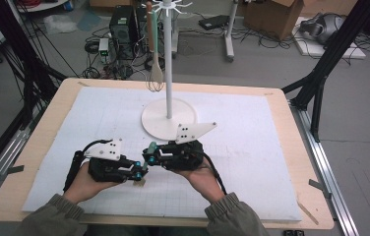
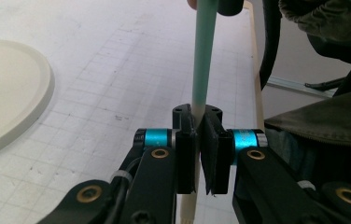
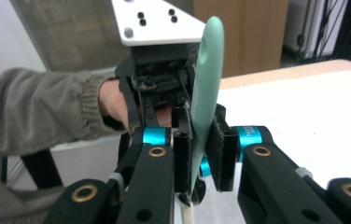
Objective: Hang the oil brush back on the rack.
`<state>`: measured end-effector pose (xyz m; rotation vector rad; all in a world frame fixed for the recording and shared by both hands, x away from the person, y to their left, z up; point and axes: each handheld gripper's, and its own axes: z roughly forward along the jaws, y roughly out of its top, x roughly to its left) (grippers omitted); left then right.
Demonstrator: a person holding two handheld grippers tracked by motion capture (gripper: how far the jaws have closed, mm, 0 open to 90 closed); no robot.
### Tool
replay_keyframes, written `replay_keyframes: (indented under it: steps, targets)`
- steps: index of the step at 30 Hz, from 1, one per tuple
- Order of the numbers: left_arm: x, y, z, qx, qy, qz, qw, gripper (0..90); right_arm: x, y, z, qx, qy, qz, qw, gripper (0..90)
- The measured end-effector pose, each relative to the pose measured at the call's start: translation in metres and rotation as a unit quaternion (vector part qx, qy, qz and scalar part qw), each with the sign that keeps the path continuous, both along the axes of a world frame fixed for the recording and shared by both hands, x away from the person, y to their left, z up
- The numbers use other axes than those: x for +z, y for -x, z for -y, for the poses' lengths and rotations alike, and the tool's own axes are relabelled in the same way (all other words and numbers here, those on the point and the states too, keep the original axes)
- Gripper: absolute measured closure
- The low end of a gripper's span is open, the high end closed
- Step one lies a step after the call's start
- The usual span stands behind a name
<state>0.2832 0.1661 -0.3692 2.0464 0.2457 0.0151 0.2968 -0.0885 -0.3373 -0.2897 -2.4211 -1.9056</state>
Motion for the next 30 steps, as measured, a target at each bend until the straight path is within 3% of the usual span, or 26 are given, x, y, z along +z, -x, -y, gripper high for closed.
replay_keyframes:
  steps: [2,6,8,14,21,30]
  targets:
    - [0.001,0.000,-0.001,0.007,0.011,-0.002,0.9999,84.5,-0.004,0.000,-0.001,-0.003,-0.001,-0.007,1.0000,72.2]
    - [0.004,-0.002,-0.004,0.013,0.029,-0.002,0.9995,84.5,-0.012,0.001,-0.004,0.000,-0.002,-0.012,0.9999,75.4]
    - [0.004,-0.001,-0.004,0.010,0.028,-0.001,0.9995,84.4,-0.013,0.001,-0.004,-0.004,-0.003,-0.016,0.9999,82.2]
    - [0.000,-0.001,-0.004,0.007,0.018,-0.007,0.9998,77.8,-0.012,-0.001,-0.004,0.006,0.006,-0.016,0.9998,83.8]
    - [-0.001,-0.001,-0.001,0.002,0.010,-0.007,0.9999,82.5,-0.003,-0.001,-0.004,0.006,0.013,-0.005,0.9999,83.6]
    - [0.003,-0.002,-0.003,0.008,0.049,-0.014,0.9987,83.3,-0.013,0.002,-0.006,-0.005,0.003,-0.001,1.0000,79.0]
